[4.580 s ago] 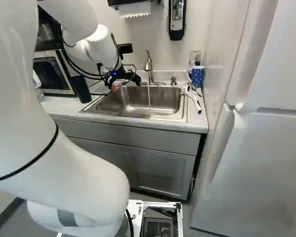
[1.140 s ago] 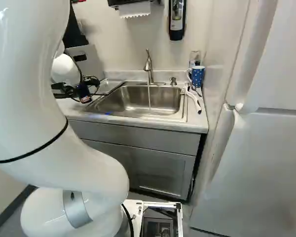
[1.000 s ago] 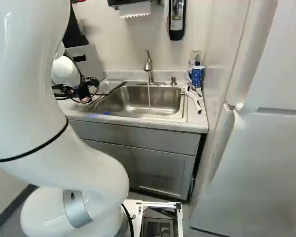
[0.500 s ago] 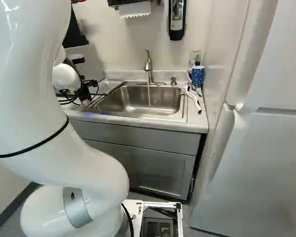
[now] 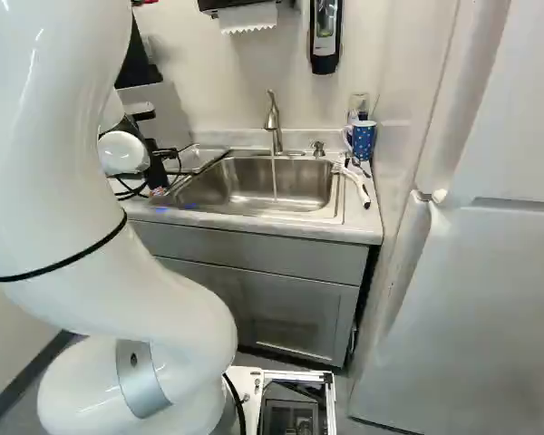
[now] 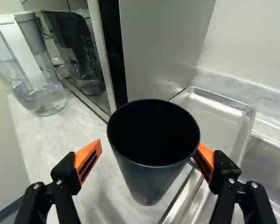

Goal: Rinse the cup and place it in the tray

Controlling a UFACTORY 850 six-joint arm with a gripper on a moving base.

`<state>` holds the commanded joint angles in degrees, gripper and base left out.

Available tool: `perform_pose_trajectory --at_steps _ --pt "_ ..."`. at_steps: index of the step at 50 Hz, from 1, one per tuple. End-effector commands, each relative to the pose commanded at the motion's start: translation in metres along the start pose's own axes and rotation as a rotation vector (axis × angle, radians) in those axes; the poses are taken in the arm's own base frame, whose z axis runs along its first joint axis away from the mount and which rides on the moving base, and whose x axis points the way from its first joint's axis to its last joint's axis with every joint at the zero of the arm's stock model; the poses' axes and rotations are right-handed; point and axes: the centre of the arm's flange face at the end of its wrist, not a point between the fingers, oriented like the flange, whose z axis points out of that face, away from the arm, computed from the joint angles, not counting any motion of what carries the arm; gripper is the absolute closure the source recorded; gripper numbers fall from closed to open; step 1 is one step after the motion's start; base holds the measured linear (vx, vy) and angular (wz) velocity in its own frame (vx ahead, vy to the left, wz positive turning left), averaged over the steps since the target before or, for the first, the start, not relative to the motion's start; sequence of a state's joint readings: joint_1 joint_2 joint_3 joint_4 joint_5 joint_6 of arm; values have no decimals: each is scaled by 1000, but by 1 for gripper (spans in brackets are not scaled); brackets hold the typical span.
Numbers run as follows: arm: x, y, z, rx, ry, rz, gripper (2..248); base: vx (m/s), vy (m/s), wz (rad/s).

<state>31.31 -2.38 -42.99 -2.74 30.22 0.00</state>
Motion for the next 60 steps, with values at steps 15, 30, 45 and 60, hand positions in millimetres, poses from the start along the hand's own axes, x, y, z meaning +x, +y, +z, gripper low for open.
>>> perform_pose_trajectory --at_steps 15,30,45,60 --pt "-10 1 0 -2 45 2 3 0 0 0" --pt "-20 3 0 -7 83 5 3 0 0 0" --pt "-29 3 3 -7 130 6 3 0 0 0" --pt "-36 3 8 -5 181 7 3 0 0 0"
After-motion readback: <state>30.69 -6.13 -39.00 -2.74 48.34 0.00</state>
